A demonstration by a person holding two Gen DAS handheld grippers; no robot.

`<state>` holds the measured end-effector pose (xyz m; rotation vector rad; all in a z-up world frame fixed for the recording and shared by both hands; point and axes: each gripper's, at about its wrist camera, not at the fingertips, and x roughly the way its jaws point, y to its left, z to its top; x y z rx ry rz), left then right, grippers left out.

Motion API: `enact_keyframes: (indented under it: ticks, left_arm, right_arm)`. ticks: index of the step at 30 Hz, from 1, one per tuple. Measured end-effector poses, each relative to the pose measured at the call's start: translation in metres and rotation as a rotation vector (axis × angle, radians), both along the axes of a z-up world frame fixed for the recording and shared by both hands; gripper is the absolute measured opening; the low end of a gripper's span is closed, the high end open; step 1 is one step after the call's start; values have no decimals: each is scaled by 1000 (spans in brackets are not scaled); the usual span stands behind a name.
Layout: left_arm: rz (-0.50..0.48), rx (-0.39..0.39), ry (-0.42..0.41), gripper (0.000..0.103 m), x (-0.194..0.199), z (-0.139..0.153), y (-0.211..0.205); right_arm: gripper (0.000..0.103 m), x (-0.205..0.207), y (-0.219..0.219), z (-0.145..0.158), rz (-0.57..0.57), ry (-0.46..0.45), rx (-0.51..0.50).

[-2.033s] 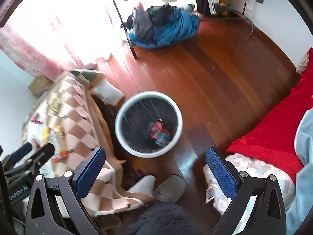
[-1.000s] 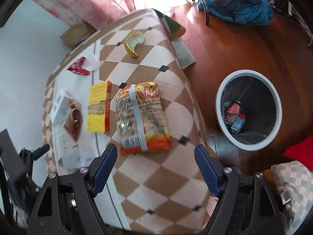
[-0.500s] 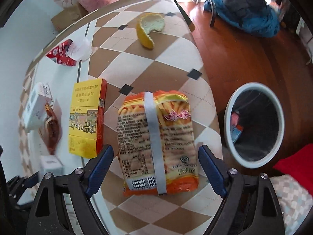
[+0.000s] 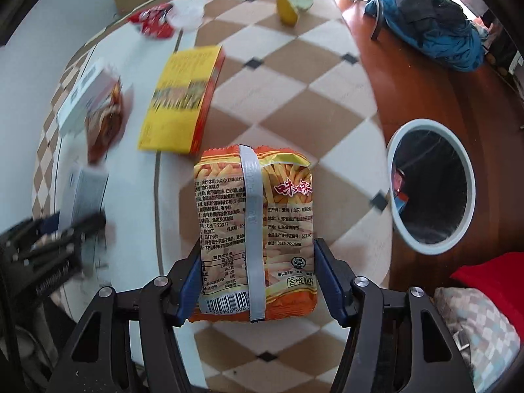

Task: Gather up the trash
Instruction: 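Grasp the orange snack bag with the right gripper while the left grasps a white box, then carry both items over the bin and open both grippers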

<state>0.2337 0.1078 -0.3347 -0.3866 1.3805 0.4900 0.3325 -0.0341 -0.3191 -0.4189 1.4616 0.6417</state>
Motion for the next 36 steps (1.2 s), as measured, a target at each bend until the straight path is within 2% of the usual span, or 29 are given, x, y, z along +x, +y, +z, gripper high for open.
enact_keyframes:
  ticks: [2, 5, 9, 12, 14, 20, 28, 36]
  left_arm:
    - [4, 3, -7, 47, -3, -1, 1]
    - [4, 10, -9, 46, -9, 2, 0]
    - [3, 39, -10, 34, -21, 5, 3]
    - [11, 67, -15, 31, -30, 11, -2]
    - [22, 86, -29, 31, -38, 19, -6]
    - [60, 136, -65, 31, -60, 47, -19]
    - [76, 158, -154, 31, -74, 105, -43]
    - [-35, 178, -284, 31, -24, 160, -97]
  right_arm:
    - [77, -4, -1, -3, -11, -2, -7]
    - [78, -6, 2, -3, -37, -17, 1]
    - [78, -8, -1, -2, -83, -38, 21]
    - [70, -11, -4, -1, -105, -67, 17]
    - [60, -9, -6, -2, -109, -85, 13]
    - [57, -18, -14, 9, -115, -64, 76]
    - [57, -28, -39, 58, -127, -83, 225]
    - [57, -11, -104, 122, -187, -156, 344]
